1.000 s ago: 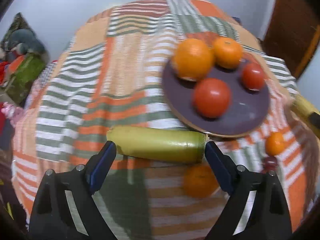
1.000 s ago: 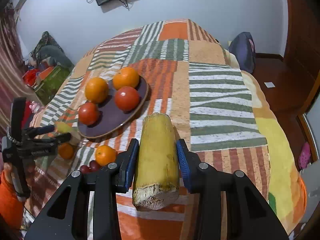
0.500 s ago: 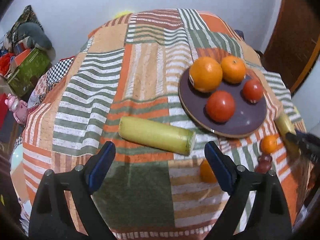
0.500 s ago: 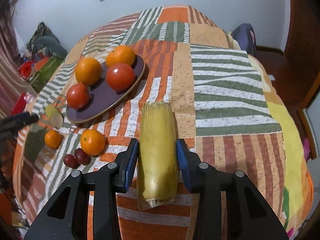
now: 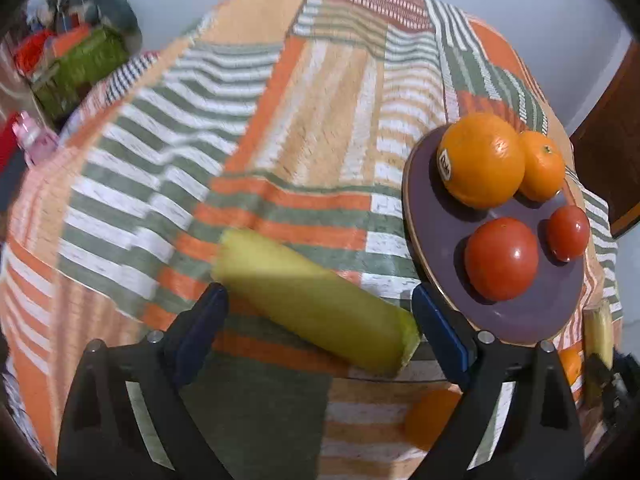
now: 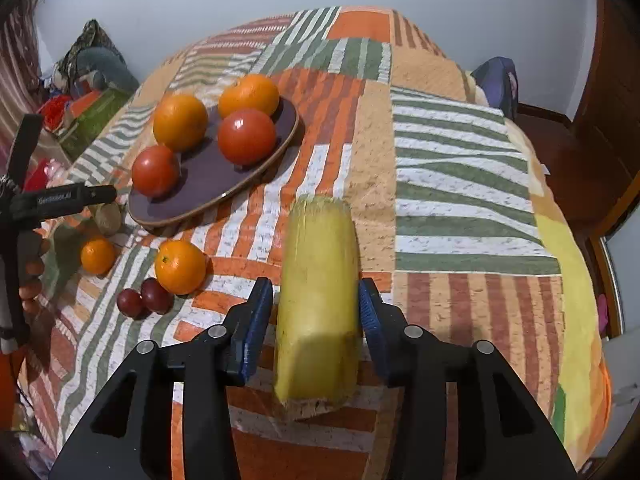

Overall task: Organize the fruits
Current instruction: 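Lift the corn cob with the right tool while the left tool grasps the pale green squash, then carry the corn cob over the plate while the left tool carries the squash there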

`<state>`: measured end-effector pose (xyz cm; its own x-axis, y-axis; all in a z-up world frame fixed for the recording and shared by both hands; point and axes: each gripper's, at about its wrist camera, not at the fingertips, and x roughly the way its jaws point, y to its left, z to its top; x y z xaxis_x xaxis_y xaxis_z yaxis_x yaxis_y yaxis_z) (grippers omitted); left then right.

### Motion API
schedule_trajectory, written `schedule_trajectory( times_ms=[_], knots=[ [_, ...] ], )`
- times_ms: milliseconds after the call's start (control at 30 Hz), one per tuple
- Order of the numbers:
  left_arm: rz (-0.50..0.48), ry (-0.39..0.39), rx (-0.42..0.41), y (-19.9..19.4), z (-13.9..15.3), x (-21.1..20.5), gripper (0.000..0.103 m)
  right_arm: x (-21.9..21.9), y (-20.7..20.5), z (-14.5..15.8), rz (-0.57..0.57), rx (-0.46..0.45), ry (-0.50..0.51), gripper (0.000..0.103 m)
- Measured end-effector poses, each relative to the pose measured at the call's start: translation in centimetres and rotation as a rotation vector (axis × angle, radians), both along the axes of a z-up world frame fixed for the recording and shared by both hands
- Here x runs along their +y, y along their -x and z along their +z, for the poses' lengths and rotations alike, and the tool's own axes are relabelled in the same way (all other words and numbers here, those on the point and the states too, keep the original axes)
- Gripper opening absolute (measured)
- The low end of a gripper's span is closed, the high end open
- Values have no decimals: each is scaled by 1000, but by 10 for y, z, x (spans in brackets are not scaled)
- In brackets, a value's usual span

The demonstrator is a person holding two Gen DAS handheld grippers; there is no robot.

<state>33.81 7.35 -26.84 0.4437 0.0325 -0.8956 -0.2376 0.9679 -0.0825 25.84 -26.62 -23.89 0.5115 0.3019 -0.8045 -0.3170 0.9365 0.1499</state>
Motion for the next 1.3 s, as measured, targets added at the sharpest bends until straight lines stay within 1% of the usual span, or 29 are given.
schedule_trajectory(
  times_ms=[67,100,133,167,200,233,300,333,500,667,833,1100,1267,1300],
  knots=[
    [7,0,-5,-3,-1,0,92,2,-1,-2,0,-8,11,41],
    [4,-12,-10,-3,-1,-1,86,2,-1,-2,0,-12,14,41],
    [-2,-20,-13,-4,-1,-2,74,2,-2,-2,-1,-15,12,41],
    [-17,-24,-12,-4,-1,-3,72,3,-3,-2,-2,-14,9,41],
    [-35,-21,-12,-4,0,-4,68,2,-4,-2,-5,-12,6,36],
    [-45,-18,-16,-3,1,-5,57,2,-5,-2,-11,-15,5,36],
    [-96,-24,-29,2,7,-8,46,1,-5,-1,-5,-14,-11,36],
    [-127,-32,-34,6,10,-11,44,-1,-4,-1,-5,-12,-20,36],
    [-204,-24,-30,34,13,-12,41,0,3,0,0,-3,-24,36],
    [-247,-6,-20,55,15,-7,40,8,10,-1,25,-8,35,36],
    [-253,-9,-15,50,16,-5,40,7,8,-1,29,15,39,37],
    [-212,2,10,30,-2,0,44,3,10,-3,39,32,26,37],
    [-211,23,1,30,-1,3,42,4,6,-2,17,17,8,36],
    [-216,23,-2,29,1,2,41,4,6,-1,11,13,2,36]
  ],
)
